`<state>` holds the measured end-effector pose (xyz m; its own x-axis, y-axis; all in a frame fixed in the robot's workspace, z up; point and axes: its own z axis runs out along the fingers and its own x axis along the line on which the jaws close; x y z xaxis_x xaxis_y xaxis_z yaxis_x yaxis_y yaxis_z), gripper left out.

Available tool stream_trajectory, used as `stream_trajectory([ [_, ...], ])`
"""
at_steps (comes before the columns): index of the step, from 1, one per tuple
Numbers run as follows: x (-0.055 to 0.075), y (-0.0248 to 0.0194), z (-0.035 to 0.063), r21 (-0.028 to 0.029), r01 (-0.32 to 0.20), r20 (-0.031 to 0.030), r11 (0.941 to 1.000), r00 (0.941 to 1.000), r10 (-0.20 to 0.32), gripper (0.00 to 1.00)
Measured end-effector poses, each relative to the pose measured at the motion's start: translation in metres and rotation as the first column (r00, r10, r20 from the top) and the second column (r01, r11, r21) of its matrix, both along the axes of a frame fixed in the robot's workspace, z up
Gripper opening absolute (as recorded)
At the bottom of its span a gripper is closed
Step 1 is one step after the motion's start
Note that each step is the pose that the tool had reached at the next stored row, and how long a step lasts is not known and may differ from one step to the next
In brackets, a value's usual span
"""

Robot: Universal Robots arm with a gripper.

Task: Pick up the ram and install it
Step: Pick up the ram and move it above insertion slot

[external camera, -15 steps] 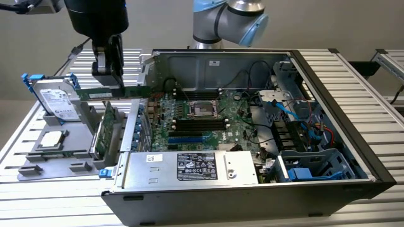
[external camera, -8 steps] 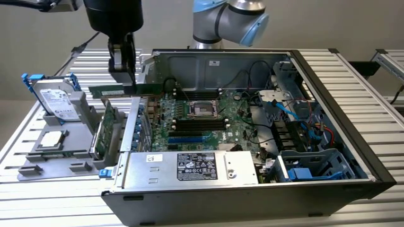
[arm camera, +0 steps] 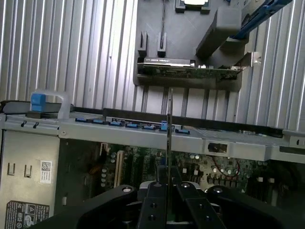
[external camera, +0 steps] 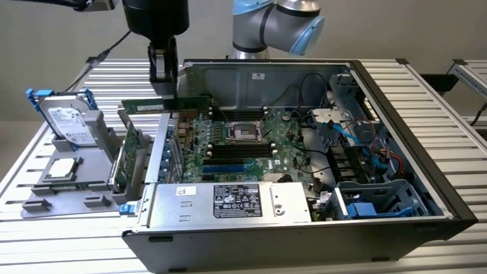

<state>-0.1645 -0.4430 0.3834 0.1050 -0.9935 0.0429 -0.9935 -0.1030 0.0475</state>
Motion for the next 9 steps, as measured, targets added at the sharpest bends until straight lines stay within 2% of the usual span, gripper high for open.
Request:
stream_trajectory([
  [9,0.037,0.0156,-0.0024,0.0000,0.000,0.0004,1.0000,1.0000,0.000,0.14],
])
